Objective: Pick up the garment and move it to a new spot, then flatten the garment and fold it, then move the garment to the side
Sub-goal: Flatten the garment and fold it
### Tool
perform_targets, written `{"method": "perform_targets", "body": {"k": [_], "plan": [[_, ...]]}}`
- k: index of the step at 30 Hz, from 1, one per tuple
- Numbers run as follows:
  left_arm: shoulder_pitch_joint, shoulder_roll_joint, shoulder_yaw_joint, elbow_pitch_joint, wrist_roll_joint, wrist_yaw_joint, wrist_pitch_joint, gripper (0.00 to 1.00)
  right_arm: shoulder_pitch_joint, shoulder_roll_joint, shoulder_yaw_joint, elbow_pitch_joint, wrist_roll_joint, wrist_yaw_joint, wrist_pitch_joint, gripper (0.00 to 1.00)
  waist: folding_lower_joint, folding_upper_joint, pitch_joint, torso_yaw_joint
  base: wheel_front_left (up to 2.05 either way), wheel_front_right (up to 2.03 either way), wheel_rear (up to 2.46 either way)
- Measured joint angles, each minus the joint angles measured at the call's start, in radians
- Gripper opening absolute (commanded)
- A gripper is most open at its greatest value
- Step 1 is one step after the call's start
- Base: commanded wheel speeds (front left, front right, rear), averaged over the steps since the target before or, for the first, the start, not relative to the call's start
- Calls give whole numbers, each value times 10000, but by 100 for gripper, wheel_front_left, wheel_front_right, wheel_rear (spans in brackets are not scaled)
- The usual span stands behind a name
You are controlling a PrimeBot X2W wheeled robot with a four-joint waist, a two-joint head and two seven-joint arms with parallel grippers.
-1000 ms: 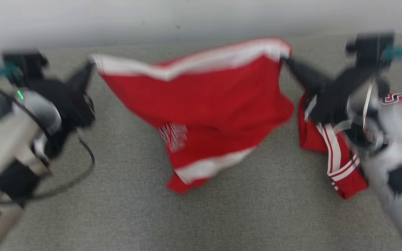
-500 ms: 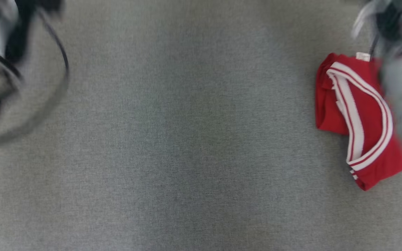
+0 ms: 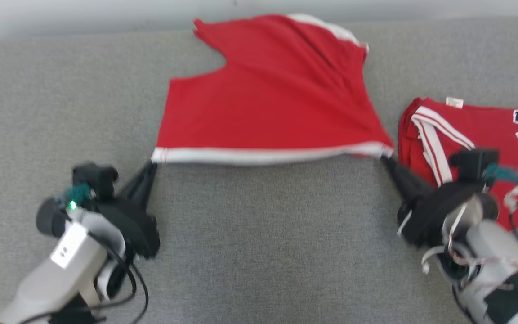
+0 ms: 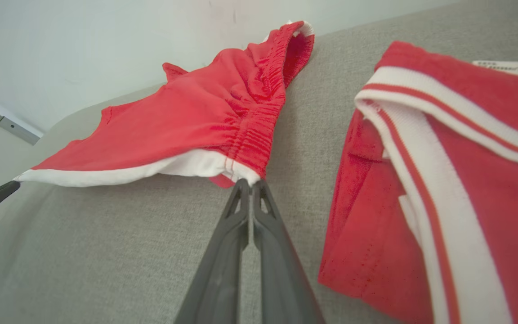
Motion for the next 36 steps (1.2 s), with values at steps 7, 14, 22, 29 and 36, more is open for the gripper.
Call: {"method": "perform_targets", "body": {"k": [7, 14, 22, 29, 36], "plan": [[1270, -79, -441, -63, 10, 94, -63, 0, 1490, -385, 675, -583, 598, 0, -341, 0, 0, -1, -1131, 95, 0, 0, 0], [2310, 6, -648, -165, -105, 165, -63, 0, 2866, -690, 1402, -874, 890, 0, -349, 0, -1, -1, -2148, 253, 0, 0, 0], [3835, 499, -909, -830, -291, 263, -40, 0, 4176, -989, 1751, -1377, 1064, 0, -353, 0, -1, -1, -3216, 468, 0, 0, 0], [4601, 690, -991, -1511, -564, 426, -35, 0, 4701, -1179, 1799, -1799, 1055, 0, -437, 0, 0, -2, -3592, 354, 0, 0, 0], [4586, 665, -918, -1609, -606, 512, 190, 0, 4842, -1237, 1925, -1818, 915, -52, -422, 0, 3, -1, -3537, 266, 0, 0, 0]]}}
